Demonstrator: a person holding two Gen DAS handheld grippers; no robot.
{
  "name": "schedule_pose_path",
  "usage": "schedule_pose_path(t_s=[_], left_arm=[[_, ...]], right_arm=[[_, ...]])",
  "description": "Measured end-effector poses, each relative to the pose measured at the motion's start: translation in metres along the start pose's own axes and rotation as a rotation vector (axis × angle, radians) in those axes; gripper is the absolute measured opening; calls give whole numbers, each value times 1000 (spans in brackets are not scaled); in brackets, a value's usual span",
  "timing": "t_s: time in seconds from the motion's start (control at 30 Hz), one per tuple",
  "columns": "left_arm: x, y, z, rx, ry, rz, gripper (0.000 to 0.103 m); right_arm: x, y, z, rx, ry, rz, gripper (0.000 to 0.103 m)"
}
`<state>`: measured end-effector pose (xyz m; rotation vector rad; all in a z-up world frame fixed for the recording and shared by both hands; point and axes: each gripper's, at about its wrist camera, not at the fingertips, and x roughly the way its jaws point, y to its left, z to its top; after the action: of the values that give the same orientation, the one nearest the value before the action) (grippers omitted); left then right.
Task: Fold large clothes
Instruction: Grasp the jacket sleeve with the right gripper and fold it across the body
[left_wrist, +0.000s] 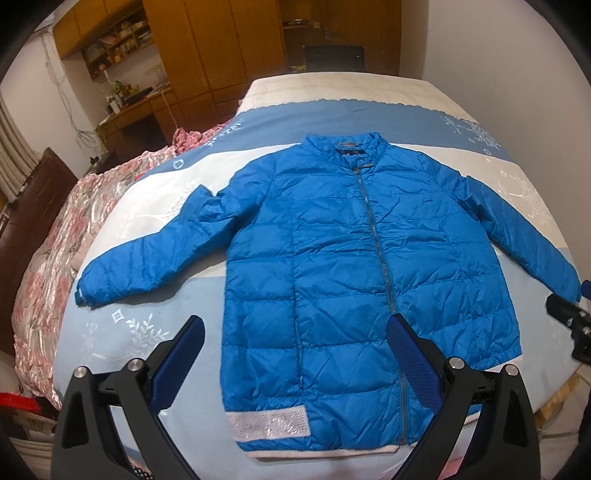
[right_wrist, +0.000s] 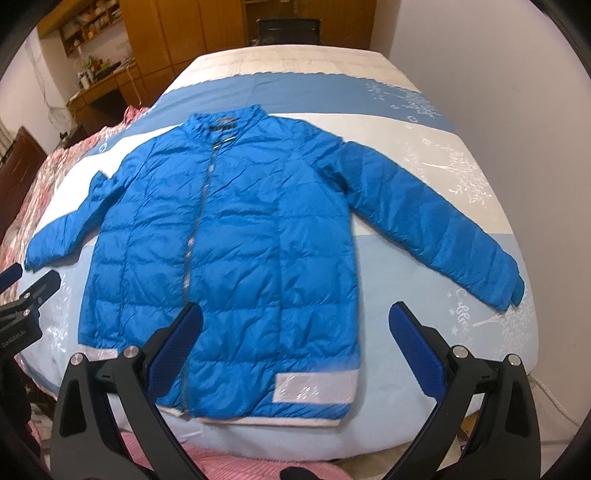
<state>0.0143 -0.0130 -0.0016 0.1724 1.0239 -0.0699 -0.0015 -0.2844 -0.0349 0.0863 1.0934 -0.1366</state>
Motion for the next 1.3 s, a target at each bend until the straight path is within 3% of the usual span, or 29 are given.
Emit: schedule_pose_path(t_s=[0.17,0.37,0.57,0.73,0.9,1.1,1.17,1.2,1.27,1.3], left_arm=[[13,-29,22,43,-28,-8,99],[33,-81,61,67,-57,-63,99],[65,-151,97,93,-81,-98,99],[101,-209,117,87,-51,-145,99],[134,-249,122,85,-1,-158,99],[172,-273,118,83,58,-156,99],[181,-271,117,69,77,-162,99],[185,-270,117,61,86,-165,99],[188,-264,119,50,92,-166,99],[190,-260,120,45,92,-162,99]], right_arm=[[15,-68,12,114,-44,13,100],[32,-171,22,228,-63,-82,100],[70,-297,9,391,38,-115,100],[114,-386,-12,498,138,-129,100],[151,-431,-28,564,202,-56,100],[177,-447,-32,573,239,36,97],[180,-444,-30,571,239,94,71],[181,-442,-28,566,242,117,65],[181,-442,-20,565,240,186,36],[178,-442,-15,583,230,231,32]])
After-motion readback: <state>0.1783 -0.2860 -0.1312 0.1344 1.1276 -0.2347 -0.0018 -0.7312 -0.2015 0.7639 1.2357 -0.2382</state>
